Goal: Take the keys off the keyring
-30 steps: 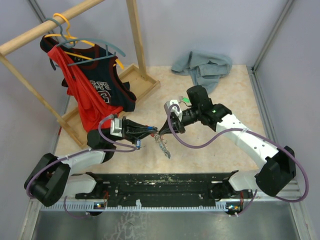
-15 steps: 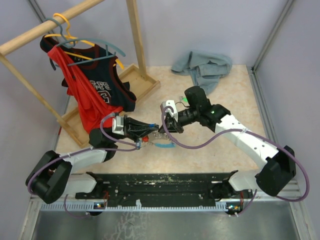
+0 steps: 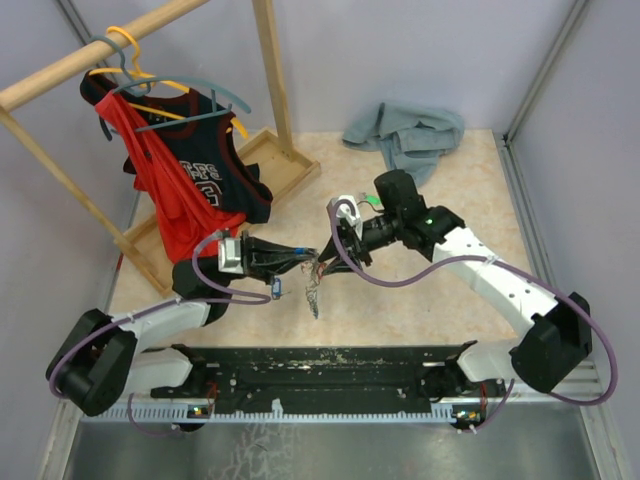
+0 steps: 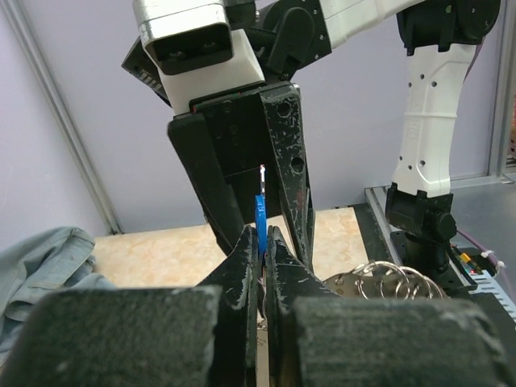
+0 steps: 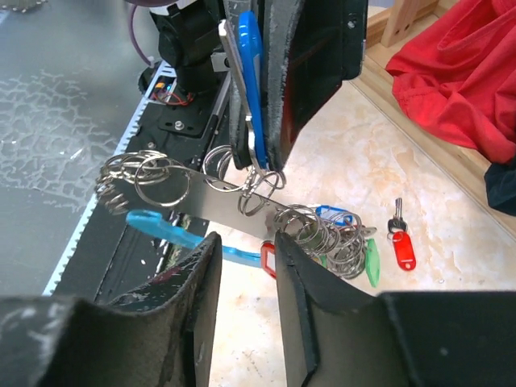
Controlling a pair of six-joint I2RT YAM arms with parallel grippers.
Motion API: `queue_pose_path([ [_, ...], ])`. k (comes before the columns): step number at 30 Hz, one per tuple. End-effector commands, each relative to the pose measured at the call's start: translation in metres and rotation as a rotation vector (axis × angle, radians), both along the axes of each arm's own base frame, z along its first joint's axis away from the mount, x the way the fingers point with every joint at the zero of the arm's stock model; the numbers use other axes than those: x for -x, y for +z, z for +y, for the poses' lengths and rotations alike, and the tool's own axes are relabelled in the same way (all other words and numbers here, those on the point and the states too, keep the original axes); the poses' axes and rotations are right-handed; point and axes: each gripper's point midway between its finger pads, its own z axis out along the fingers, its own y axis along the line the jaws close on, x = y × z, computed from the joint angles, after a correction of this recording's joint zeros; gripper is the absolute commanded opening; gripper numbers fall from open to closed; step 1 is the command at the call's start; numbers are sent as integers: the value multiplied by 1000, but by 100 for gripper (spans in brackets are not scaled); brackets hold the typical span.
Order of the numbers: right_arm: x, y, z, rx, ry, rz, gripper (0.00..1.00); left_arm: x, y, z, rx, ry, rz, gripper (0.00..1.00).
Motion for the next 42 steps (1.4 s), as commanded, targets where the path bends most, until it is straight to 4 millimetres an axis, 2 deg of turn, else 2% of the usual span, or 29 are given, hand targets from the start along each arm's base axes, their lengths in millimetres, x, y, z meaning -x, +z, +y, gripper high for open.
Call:
queue_pose_path([
  [1, 5, 37, -6, -96, 36, -27, 36, 13, 16, 3, 29, -26, -92, 0],
  [11, 13, 58, -15, -154, 94, -3, 46, 16, 9, -3, -1, -97, -35, 0],
  [22, 17, 82, -14, -184, 118, -16, 47, 13, 5, -8, -7, -127, 38, 0],
  [28, 9, 83, -8, -159, 76, -38, 47, 8, 4, -12, -4, -119, 79, 0],
  [36, 9, 76, 7, -131, 68, -24, 44, 9, 3, -16, -8, -122, 91, 0],
  [42, 9, 71, 13, -118, 64, -16, 37, 5, 2, -19, -18, -115, 109, 0],
])
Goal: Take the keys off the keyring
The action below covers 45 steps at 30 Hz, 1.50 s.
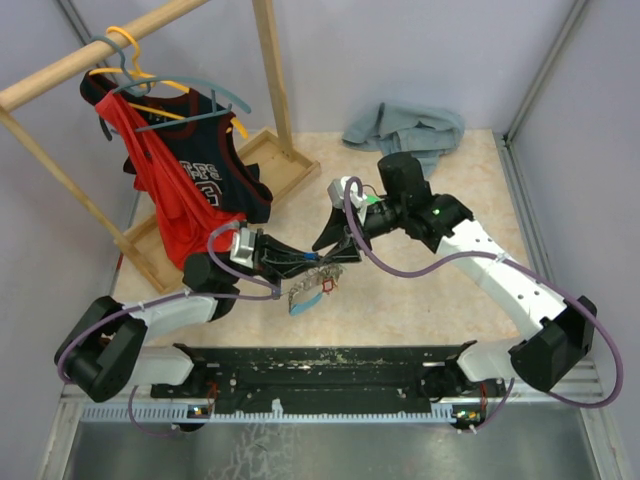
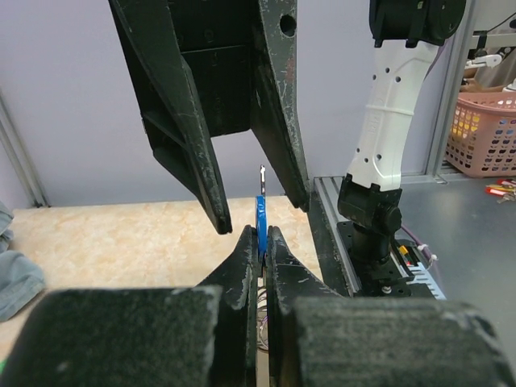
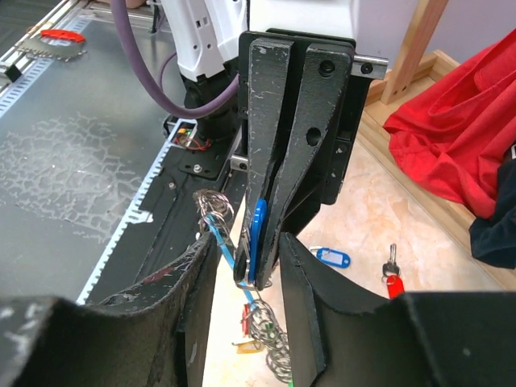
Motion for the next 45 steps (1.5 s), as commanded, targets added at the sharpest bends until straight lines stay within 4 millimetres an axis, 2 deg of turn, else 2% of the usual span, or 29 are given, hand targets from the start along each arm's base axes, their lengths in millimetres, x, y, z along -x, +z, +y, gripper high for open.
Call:
queue_pose_path([
  [1, -1, 11, 9, -27, 6, -35, 34, -3, 21, -1, 49, 21, -40, 0],
  [14, -2, 8, 11, -20, -10, -30, 22, -8, 23, -3, 45, 45, -33, 0],
  [27, -5, 1, 14, -17, -17, -18, 21, -5, 27, -2, 53, 36, -34, 0],
  [28, -5, 0, 14, -17, -16, -17, 17, -5, 27, -2, 56, 36, -35, 0],
  [30, -5, 0, 14, -17, -14, -18, 0, -4, 28, -1, 59, 36, -37, 0],
  [34, 0, 6, 12, -27, 12, -26, 0, -3, 27, 0, 59, 42, -40, 0],
  [35, 3, 8, 10, -32, 23, -27, 0, -3, 25, 1, 55, 44, -44, 2],
  [39, 9, 15, 3, -51, 57, -40, 0, 1, 17, 6, 44, 61, -74, 30],
  [41, 11, 17, 0, -59, 68, -46, 0, 3, 14, 11, 42, 77, -92, 41],
  [45, 17, 16, -3, -64, 99, -61, 0, 7, 14, 21, 42, 114, -137, 52],
])
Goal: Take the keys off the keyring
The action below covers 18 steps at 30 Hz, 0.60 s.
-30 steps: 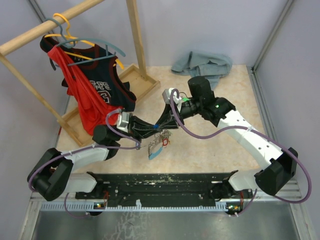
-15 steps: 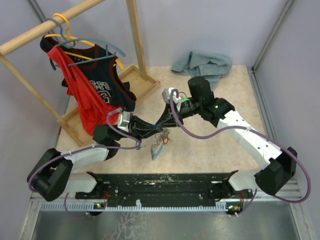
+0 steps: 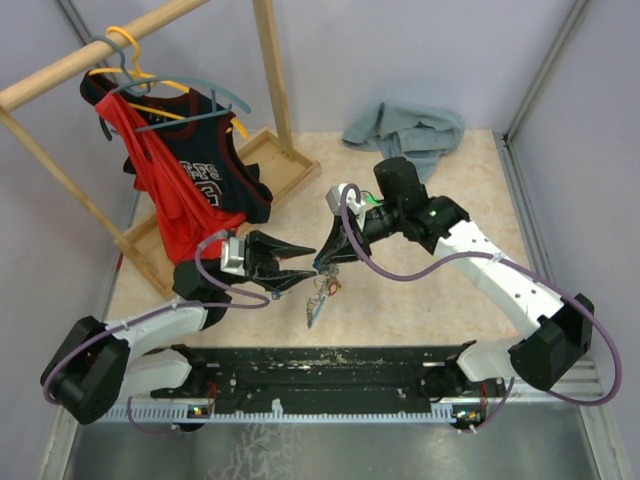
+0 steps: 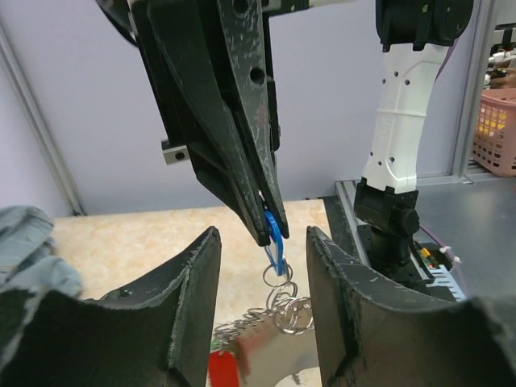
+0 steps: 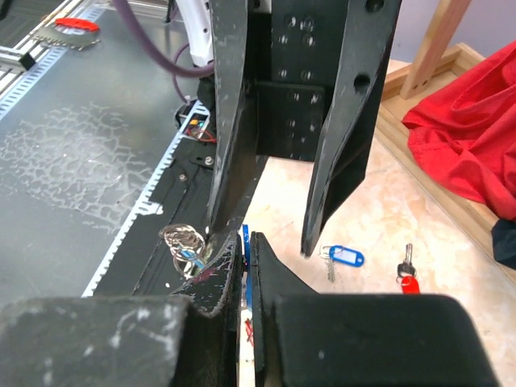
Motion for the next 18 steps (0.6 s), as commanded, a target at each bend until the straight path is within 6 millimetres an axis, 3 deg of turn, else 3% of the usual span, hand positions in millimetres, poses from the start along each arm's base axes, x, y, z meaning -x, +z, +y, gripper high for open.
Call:
queue_pose_path([
  [1, 15, 26, -6, -82, 88, -69, 0, 5, 8, 13, 28, 56, -103, 54],
  [5, 19, 23, -9, -80, 109, -88, 0, 3, -1, 19, 0, 109, -144, 53],
  [9, 23, 21, -12, -84, 128, -107, 0, -6, -11, 14, -73, 116, -137, 39],
  [15, 26, 21, -13, -90, 145, -116, 0, -10, -29, -1, -151, 26, -95, 25],
  [18, 27, 20, -13, -90, 147, -116, 0, -11, -37, -5, -171, -4, -83, 25],
])
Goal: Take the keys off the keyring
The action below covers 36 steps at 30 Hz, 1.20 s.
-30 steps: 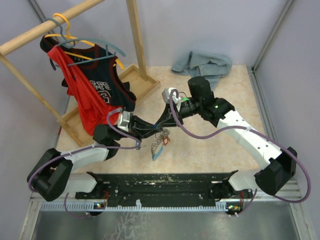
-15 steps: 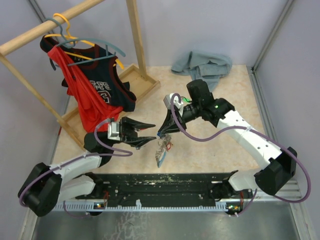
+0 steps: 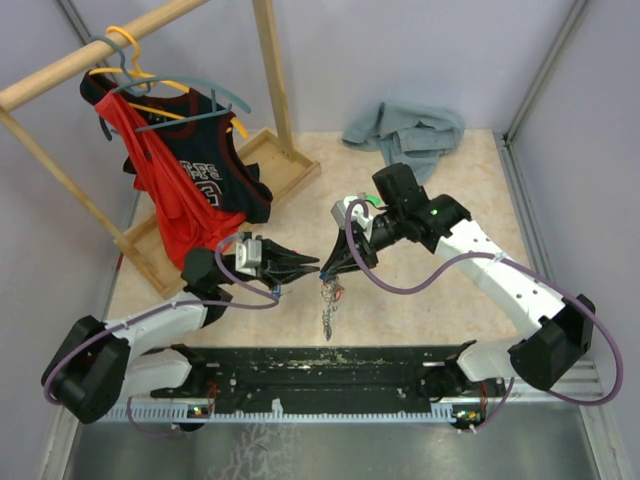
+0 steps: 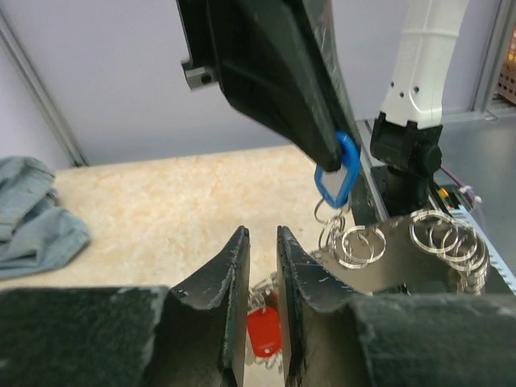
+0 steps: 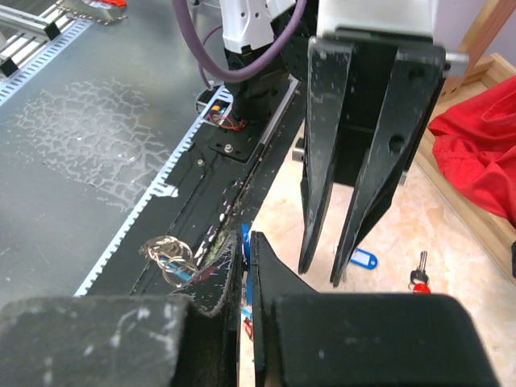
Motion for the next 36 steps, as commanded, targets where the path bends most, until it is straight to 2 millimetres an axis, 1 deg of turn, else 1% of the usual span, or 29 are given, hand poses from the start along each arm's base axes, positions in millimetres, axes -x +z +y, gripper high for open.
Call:
queue_pose_path([
  [1, 6, 32, 0, -102, 52, -79, 0, 1, -7, -6, -39, -63, -13, 25],
  [7, 6, 32, 0, -103, 55, -79, 0, 11, -13, -9, -51, -129, 0, 28],
  [15, 6, 31, 0, -101, 55, -76, 0, 25, -15, -15, -49, -197, -2, 29],
  [22, 6, 31, 0, -101, 57, -72, 0, 24, -16, -21, -47, -187, 18, 28],
  [27, 5, 31, 0, -100, 56, -72, 0, 29, -17, -27, -61, -204, 29, 28],
  [31, 5, 30, 0, -99, 54, -73, 0, 32, -19, -27, -66, -209, 31, 28],
  [36, 5, 31, 0, -99, 55, -72, 0, 30, -20, -28, -71, -196, 43, 28],
])
